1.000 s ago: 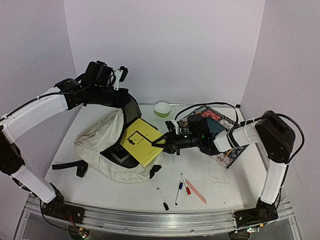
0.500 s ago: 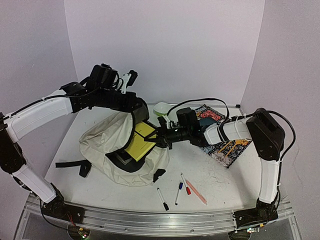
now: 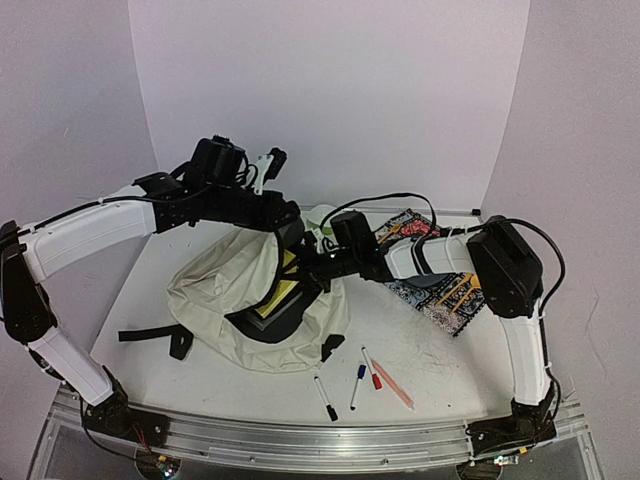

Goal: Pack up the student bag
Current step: Place the book in the largest pocket of the bag.

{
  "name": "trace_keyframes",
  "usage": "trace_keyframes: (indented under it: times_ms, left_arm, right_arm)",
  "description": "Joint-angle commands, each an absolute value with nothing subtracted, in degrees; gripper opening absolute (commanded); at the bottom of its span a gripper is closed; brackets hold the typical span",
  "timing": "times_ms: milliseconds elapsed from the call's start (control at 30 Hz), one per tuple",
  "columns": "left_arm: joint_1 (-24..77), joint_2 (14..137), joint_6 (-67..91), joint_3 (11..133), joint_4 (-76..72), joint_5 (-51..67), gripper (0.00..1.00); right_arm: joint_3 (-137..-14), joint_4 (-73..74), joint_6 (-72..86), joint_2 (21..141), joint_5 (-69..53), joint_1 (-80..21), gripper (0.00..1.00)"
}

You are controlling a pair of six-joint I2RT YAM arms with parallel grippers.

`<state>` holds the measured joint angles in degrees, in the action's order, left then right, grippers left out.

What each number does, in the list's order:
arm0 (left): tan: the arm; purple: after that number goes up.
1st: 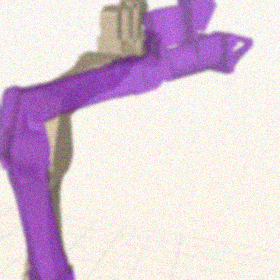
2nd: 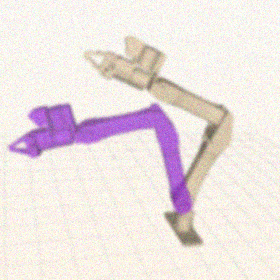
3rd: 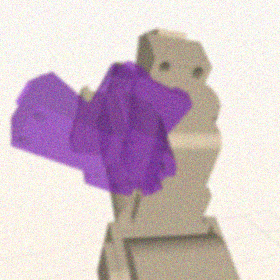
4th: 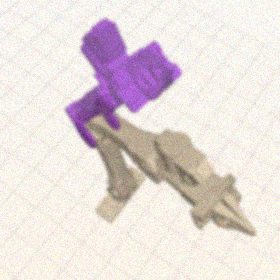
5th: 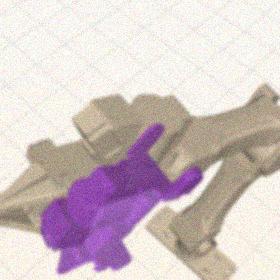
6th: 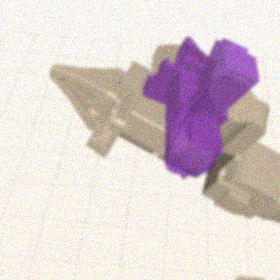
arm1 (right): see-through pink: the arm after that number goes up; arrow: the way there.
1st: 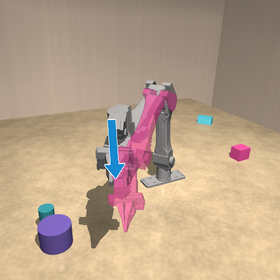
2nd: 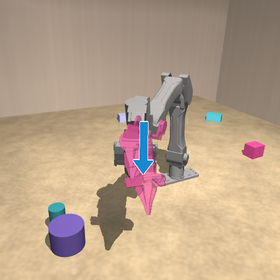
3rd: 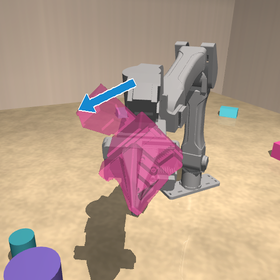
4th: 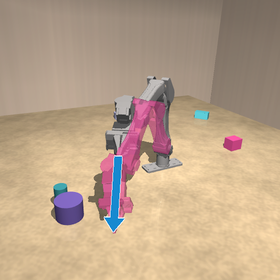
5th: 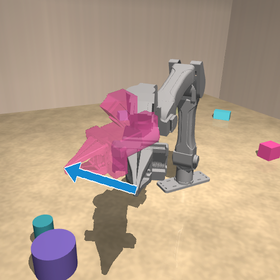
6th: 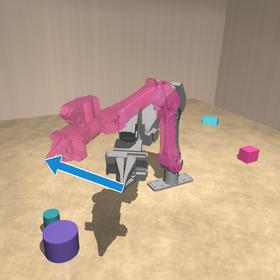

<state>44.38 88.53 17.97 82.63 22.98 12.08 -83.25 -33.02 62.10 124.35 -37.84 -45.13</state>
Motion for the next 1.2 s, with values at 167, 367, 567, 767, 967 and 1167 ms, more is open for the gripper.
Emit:
trace_keyframes:
  times_ms: [167,367,567,767,967,1167]
  left_arm:
    - [45.0,84.4,18.5,78.9,16.2,7.9,0.00]
    - [44.9,84.1,18.4,77.6,16.0,4.6,0.00]
    - [44.9,84.3,18.3,77.5,16.0,3.4,0.00]
    - [44.8,84.1,17.8,77.6,16.0,2.7,0.00]
    - [44.4,81.3,16.1,75.5,17.6,2.0,0.00]
    - [44.4,80.7,16.5,71.8,19.1,6.3,0.00]
  right_arm:
    - [-89.0,-27.4,51.8,124.8,-33.8,-45.9,0.38]
    - [-89.0,-19.5,44.3,121.4,-28.1,-45.9,0.57]
    - [-88.4,-12.8,37.7,117.2,-24.0,-45.9,0.72]
    - [-82.6,-11.7,32.6,109.3,-20.0,-45.9,0.83]
    - [-76.8,-10.4,25.7,100.2,-15.2,-45.7,0.86]
    - [-73.2,-9.1,22.6,96.6,-10.8,-44.9,0.88]
